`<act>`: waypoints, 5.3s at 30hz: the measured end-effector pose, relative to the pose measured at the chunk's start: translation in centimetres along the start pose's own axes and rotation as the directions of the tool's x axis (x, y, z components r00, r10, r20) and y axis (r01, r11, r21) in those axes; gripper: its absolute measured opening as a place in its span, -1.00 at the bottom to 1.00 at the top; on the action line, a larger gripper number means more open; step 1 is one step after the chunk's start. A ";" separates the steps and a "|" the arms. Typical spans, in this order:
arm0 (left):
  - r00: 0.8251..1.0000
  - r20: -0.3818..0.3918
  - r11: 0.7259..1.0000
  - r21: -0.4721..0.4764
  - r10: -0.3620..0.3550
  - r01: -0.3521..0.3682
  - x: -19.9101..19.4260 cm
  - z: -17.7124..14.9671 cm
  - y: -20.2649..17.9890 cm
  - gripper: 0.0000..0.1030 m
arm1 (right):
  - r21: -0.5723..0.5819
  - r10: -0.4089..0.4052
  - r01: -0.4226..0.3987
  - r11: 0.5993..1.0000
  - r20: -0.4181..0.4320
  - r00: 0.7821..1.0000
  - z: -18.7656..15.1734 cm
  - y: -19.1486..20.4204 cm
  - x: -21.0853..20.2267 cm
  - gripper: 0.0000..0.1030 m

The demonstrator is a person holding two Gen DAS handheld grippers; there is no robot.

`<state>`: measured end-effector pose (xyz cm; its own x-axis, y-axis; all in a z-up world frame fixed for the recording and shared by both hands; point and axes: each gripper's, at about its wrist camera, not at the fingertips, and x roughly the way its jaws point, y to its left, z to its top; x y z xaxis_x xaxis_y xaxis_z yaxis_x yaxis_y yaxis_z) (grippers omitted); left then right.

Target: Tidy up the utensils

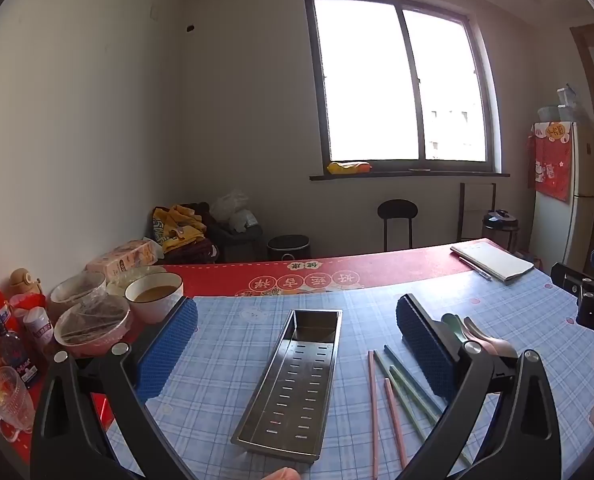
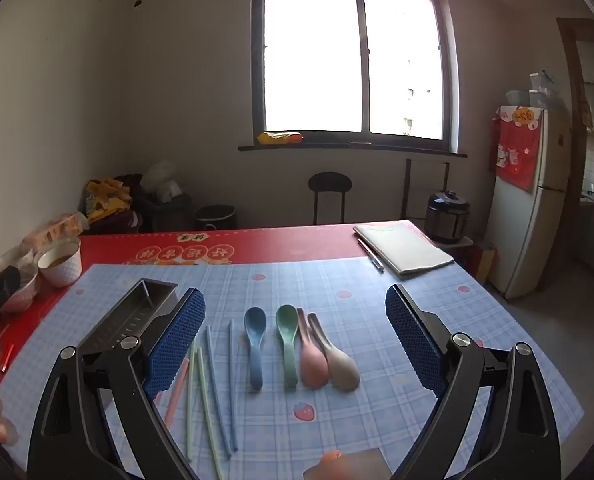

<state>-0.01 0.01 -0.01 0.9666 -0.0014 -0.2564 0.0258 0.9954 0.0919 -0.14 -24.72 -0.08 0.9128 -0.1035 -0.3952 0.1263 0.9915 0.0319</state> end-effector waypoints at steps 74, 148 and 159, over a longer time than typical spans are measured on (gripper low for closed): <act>1.000 0.015 1.000 0.018 -0.026 0.026 -0.8 0.2 -0.3 0.89 | 0.026 -0.014 0.013 1.000 0.034 0.999 0.3 -1.2 -1.0 0.73; 0.821 -0.547 0.933 0.181 -0.167 0.310 17.1 -10.4 -9.0 -0.60 | 0.118 0.381 -0.363 0.924 -0.276 0.882 -6.2 -4.1 19.4 0.74; 0.761 -0.633 0.932 0.174 -0.140 0.317 19.7 -12.0 -9.8 -0.71 | 0.130 0.376 -0.354 0.926 -0.265 0.888 -6.0 -4.5 19.4 0.73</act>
<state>15.70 -8.61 -17.48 0.5710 -0.0803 -0.8170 0.3746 0.9110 0.1722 14.65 -30.73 -13.39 0.7550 0.3020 -0.5820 -0.1553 0.9447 0.2887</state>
